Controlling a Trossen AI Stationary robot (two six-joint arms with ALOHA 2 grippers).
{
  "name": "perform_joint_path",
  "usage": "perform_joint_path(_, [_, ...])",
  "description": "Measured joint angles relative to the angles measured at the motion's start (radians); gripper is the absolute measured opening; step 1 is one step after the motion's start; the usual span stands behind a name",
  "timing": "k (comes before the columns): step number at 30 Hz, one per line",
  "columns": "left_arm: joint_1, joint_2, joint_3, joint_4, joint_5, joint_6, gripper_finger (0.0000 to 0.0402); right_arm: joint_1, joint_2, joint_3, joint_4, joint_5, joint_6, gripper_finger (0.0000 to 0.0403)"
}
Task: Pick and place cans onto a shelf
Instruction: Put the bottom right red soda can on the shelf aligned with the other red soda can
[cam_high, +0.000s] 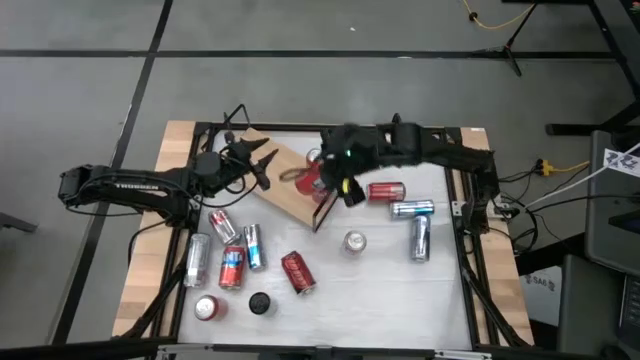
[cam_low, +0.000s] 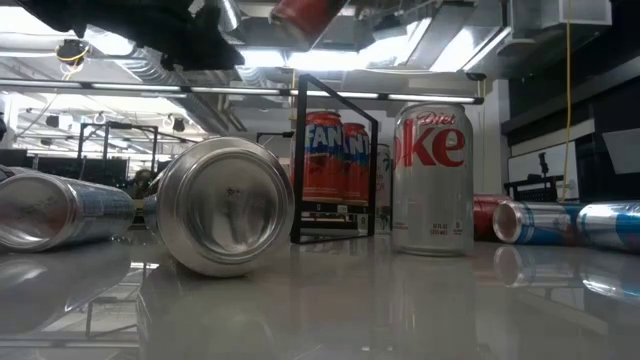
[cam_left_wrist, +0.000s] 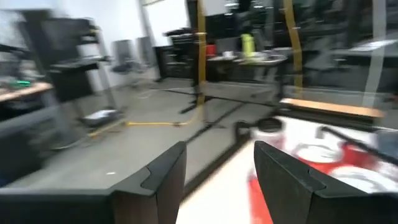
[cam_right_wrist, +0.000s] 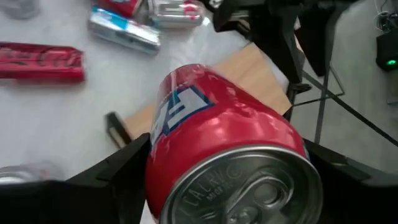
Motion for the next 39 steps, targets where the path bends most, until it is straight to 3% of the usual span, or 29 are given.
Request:
perform_joint_path(13, [0.048,0.002,0.0,-0.149,-0.029,-0.071,0.0182,-0.143,0.008,-0.122,0.232,-0.182,-0.094,0.0311])
perform_joint_path(27, [0.053,0.006,0.0,-0.24,-0.022,-0.138,0.0182,-0.146,0.186,-0.126,0.266,-0.154,-0.146,0.0312])
perform_joint_path(39, [0.049,0.013,0.0,-0.305,0.122,-0.264,0.0182,-0.146,0.237,-0.126,0.273,-0.143,-0.171,0.0312])
